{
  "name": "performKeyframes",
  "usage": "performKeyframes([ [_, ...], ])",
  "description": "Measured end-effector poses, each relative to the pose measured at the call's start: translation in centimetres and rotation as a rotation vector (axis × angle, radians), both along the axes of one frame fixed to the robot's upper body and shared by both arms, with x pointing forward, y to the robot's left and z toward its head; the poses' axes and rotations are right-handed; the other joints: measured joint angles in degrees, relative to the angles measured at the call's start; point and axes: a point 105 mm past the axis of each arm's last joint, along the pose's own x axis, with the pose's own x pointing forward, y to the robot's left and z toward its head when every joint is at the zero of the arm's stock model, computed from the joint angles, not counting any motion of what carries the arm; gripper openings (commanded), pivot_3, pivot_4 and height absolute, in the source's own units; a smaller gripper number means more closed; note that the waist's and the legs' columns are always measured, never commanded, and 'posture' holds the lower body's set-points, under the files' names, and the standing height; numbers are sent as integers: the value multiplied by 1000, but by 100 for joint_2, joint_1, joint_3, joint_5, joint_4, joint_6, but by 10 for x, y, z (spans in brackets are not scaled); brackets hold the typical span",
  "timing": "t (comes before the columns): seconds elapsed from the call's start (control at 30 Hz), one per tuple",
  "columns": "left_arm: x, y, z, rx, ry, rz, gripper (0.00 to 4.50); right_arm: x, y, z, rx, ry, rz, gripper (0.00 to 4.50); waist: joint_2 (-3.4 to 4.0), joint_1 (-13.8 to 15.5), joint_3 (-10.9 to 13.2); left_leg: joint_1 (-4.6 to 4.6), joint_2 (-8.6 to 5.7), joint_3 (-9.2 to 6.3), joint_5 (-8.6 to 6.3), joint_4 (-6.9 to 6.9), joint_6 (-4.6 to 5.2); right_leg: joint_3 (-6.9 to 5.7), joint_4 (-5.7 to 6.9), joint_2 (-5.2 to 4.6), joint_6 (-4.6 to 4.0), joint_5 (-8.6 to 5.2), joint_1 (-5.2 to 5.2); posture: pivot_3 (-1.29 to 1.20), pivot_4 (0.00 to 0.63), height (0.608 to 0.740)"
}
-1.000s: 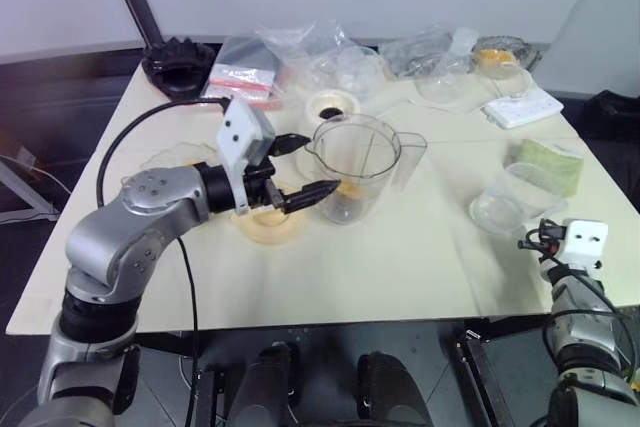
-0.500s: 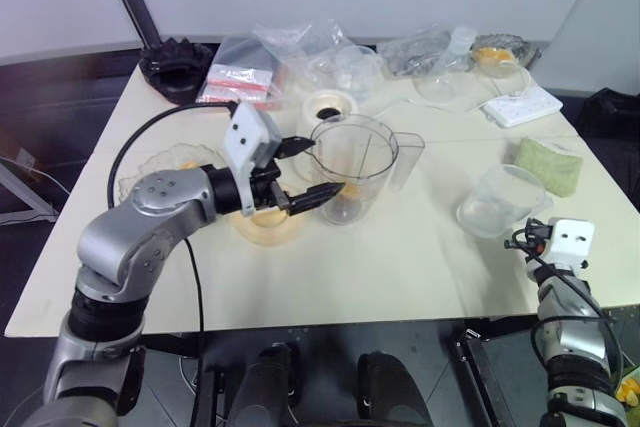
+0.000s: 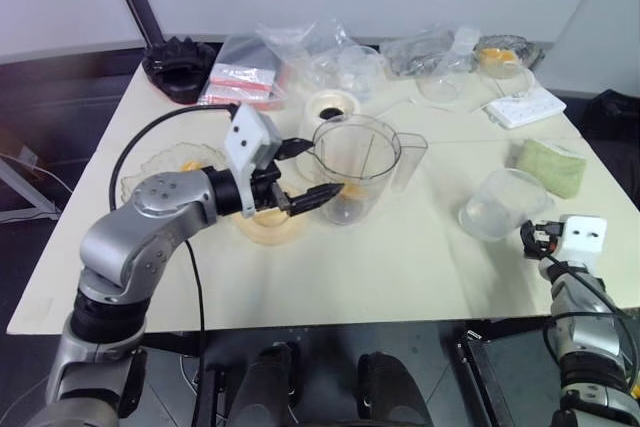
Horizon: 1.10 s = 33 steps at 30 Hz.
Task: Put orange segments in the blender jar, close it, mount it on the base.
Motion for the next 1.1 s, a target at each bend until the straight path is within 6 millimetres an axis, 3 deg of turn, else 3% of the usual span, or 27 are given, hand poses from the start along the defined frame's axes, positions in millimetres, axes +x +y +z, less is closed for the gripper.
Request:
performKeyframes([
  [0.4,-24,8,-19,96,117,-144,4500,11,-7,15,14,-19,82,3266,1,-32,1,0,3,1,0,-8,0,0,-21,2,-1,0,4,0,150,740],
  [0.67,-29,11,-23,116,143,-163,4500,20,-9,13,90,6,179,3266,-1,-29,2,0,2,2,0,-12,1,-1,-35,1,-1,1,10,0,150,740],
  [0.77,-30,11,-23,123,140,-163,4500,22,-7,10,113,13,203,2442,0,-41,2,0,3,3,0,-13,0,0,-35,1,-1,1,9,0,150,740],
  [0.87,-30,12,-23,128,140,-161,4500,24,-6,8,128,19,229,1041,0,-49,2,0,2,3,0,-13,1,-1,-35,1,-1,1,9,0,150,740],
  [0.9,-29,12,-23,128,139,-160,4500,25,-5,8,133,18,237,369,0,-55,2,0,2,3,0,-13,0,-1,-35,1,-1,1,10,0,150,740],
  [0.93,-29,12,-23,128,139,-160,4500,26,-4,8,136,17,244,22,0,-55,2,0,2,3,0,-13,1,-1,-35,1,-1,1,10,0,150,740],
  [1.1,-29,13,-23,132,137,-157,4500,29,-2,8,151,12,257,22,0,-36,2,-1,1,3,0,-13,0,-1,-37,0,-1,1,10,0,150,740],
])
